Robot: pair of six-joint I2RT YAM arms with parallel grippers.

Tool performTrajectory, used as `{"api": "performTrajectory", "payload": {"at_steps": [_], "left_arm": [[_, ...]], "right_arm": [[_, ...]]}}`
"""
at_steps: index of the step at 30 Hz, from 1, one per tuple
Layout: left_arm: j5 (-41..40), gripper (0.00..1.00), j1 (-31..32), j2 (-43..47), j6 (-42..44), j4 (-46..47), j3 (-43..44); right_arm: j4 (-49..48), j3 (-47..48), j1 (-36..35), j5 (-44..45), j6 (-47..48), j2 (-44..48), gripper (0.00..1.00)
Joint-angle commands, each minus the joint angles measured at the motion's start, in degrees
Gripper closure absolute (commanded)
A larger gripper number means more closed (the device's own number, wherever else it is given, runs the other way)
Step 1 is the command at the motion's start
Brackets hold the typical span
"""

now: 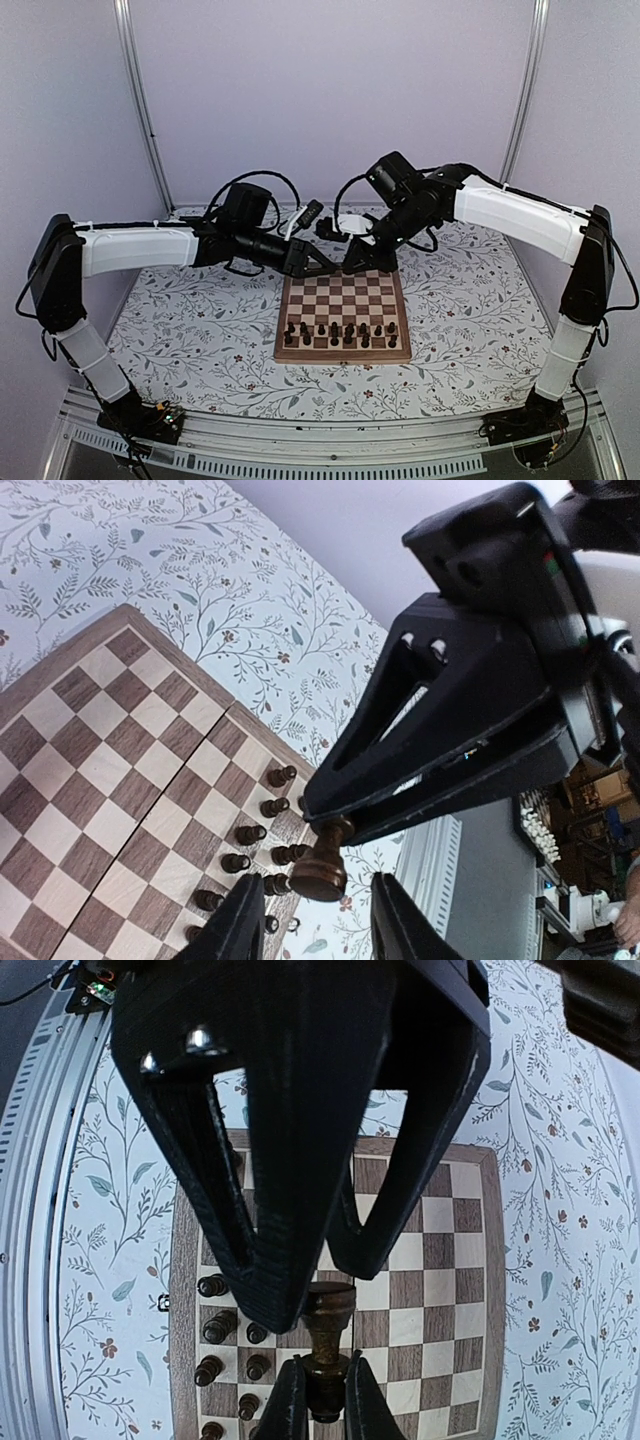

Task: Set up the chess pieces on the board
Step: Place the chess piece on the chessboard.

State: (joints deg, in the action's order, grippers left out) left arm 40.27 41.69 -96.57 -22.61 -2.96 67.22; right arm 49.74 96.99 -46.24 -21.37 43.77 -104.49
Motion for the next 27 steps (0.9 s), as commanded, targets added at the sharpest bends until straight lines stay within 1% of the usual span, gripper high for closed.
{"api": "performTrajectory", "payload": {"at_steps": [1,3,8,20,25,27], "left_arm": [[-0.8,0.61,0.8,-0.1,1.2,-1.1,1.2],[0.2,0.62,0.8,-0.6,1.3,-1.4,1.3],[2.9,0.67,1.2,-2.1,1.2,-1.5,1.9],[4.7,0.77,1.6,-2.8,1.6,-1.6,2.2],[5.5,0.84,1.7,-3.1,1.7,-1.6,2.2],[5.8,0.88,1.8,-3.1,1.8,-1.7,2.3]], "right_arm": [[0.0,-1.1,-0.5,-0.4,0.7,0.1,0.95],[0.2,-1.1,-0.6,-0.7,0.7,0.1,0.94],[0.5,-1.1,-0.8,-0.9,1.0,0.4,0.94],[2.0,-1.1,-2.3,-1.2,1.9,0.0,0.94],[1.8,-1.1,-2.7,-0.8,1.8,0.0,0.93],[1.4,-1.1,-2.7,-0.4,1.7,0.1,0.91]]}}
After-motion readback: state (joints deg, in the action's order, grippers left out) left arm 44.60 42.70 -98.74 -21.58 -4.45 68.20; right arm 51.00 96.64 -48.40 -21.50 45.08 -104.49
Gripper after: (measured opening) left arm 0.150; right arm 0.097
